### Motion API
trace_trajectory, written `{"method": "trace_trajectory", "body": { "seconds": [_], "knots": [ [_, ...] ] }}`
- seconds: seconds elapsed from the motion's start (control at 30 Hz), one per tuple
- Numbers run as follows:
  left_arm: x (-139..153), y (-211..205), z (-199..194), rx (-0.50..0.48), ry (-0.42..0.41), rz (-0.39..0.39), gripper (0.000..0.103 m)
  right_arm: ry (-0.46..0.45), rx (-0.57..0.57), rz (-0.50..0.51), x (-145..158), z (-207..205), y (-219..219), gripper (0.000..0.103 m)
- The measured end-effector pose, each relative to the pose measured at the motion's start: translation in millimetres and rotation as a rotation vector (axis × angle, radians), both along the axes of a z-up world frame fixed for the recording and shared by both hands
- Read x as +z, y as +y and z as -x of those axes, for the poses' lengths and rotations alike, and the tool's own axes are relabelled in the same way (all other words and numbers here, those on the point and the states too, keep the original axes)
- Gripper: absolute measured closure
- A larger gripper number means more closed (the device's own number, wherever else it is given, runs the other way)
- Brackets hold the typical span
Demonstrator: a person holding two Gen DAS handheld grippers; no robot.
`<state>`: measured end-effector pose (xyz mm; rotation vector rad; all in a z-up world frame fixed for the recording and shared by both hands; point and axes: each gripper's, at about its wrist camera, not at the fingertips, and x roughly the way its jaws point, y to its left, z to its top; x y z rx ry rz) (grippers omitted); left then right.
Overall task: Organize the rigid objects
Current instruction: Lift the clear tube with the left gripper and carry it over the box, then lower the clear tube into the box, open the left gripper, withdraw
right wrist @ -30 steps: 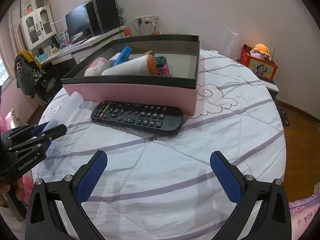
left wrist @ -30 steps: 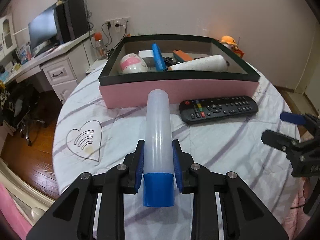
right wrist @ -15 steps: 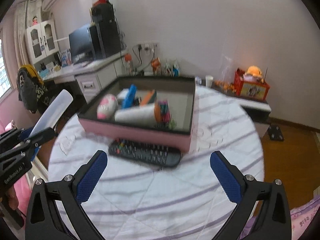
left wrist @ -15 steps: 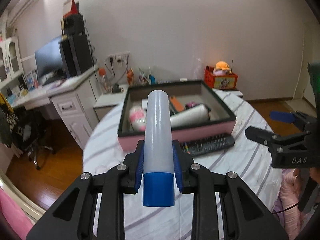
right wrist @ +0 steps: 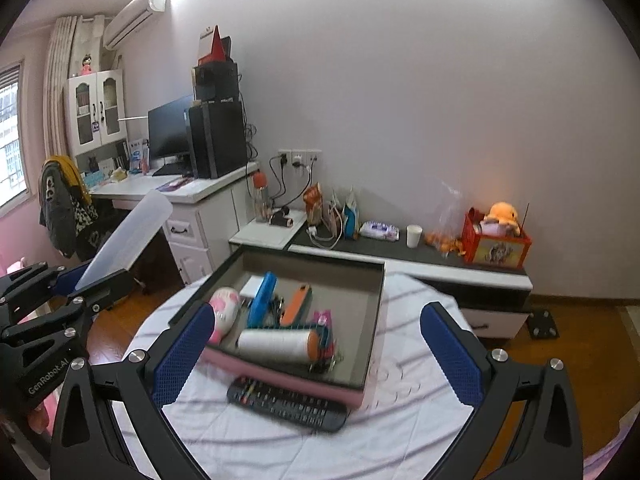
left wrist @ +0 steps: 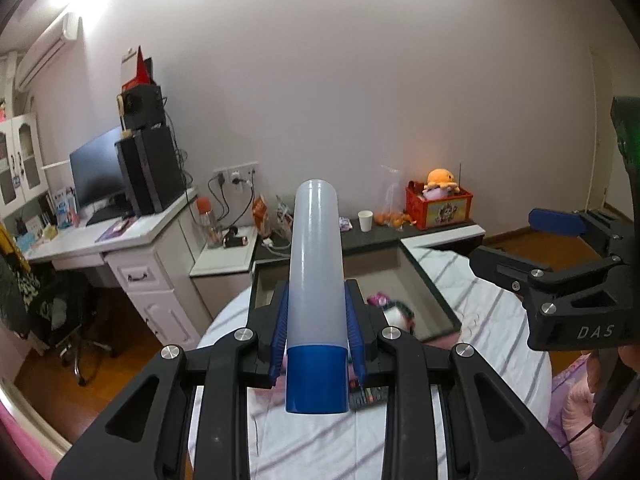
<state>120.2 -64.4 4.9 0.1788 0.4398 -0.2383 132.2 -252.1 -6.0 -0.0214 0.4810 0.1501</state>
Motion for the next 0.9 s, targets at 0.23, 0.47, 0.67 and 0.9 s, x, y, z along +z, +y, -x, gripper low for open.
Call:
{"method": "trace_trajectory", "body": {
  "seconds": [0.23,0.47,0.67,0.9],
  "knots": [
    [4.1,-8.2,-34.9,0.003,-0.004,-0.007,0.076,-0.019,0.010,0.011,5.8,-29.4,2.6,0.000],
    [-12.2,-17.0,-72.1,0.021,0.031,-0.029,0.076,0.013,0.017,0.010,-9.6,-65.4,4.6,0.000],
    [-38.2,-21.5,-107.3,0.038,0.100,-0.051,0.076,0.070,0.023,0.015,-31.8,-93.9,4.7,0.000],
    [-75.4,-28.7,-144.8,0.044,0.201,-0.083,0.076,0.136,0.009,0.022,-56.7,-115.8,-0.8,0.000]
  ]
}}
